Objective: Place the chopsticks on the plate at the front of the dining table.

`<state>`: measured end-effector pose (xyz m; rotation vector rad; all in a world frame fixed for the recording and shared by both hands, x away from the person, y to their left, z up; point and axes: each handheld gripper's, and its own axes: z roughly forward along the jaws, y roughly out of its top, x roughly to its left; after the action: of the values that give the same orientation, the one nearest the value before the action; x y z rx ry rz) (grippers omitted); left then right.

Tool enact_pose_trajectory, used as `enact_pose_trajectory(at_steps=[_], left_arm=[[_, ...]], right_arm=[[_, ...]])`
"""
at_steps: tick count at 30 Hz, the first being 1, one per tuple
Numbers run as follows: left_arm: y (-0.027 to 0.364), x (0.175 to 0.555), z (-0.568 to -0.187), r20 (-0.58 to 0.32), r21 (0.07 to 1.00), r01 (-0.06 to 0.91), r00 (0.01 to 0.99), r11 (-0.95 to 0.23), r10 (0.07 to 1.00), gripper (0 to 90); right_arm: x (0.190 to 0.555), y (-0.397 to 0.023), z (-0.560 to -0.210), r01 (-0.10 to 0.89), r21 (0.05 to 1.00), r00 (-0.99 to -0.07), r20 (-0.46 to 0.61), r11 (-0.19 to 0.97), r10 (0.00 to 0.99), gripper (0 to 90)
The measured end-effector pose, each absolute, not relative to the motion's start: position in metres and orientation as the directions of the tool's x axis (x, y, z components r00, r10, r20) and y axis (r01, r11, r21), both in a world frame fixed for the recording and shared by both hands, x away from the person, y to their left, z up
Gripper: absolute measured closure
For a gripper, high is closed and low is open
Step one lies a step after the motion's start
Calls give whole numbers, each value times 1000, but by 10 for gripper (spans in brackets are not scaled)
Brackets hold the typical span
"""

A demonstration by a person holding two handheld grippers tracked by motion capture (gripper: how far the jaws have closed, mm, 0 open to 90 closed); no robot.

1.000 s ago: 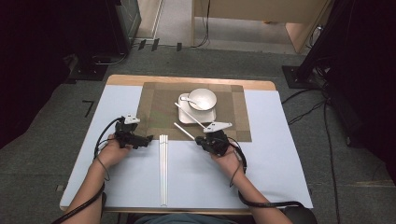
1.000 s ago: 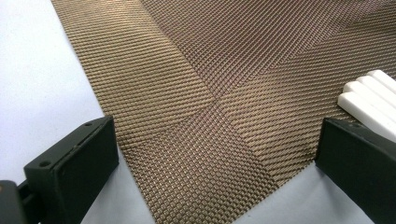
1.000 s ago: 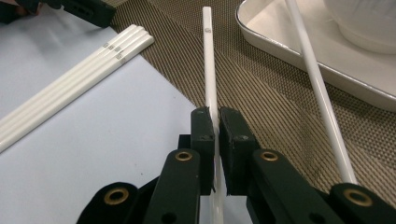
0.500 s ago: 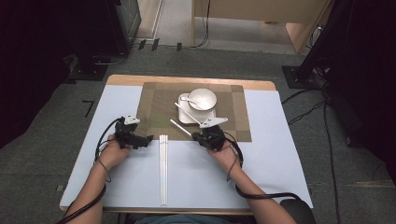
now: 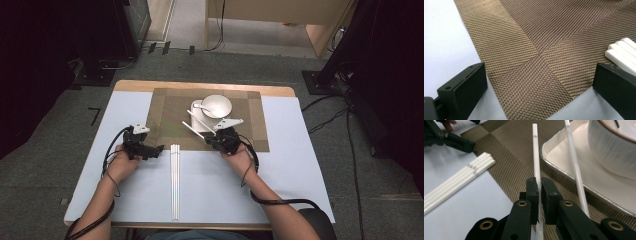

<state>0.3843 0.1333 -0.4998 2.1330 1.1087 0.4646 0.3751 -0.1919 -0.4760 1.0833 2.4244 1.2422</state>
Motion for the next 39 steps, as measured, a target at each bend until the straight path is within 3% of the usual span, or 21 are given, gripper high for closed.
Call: enact_pose_trajectory(at_steps=[39], left_arm=[[133,383,-500,-2,708,587,557,-392,830,0]], right_arm=[[412,-185,-473,542,767,-663,138,344,736,855]])
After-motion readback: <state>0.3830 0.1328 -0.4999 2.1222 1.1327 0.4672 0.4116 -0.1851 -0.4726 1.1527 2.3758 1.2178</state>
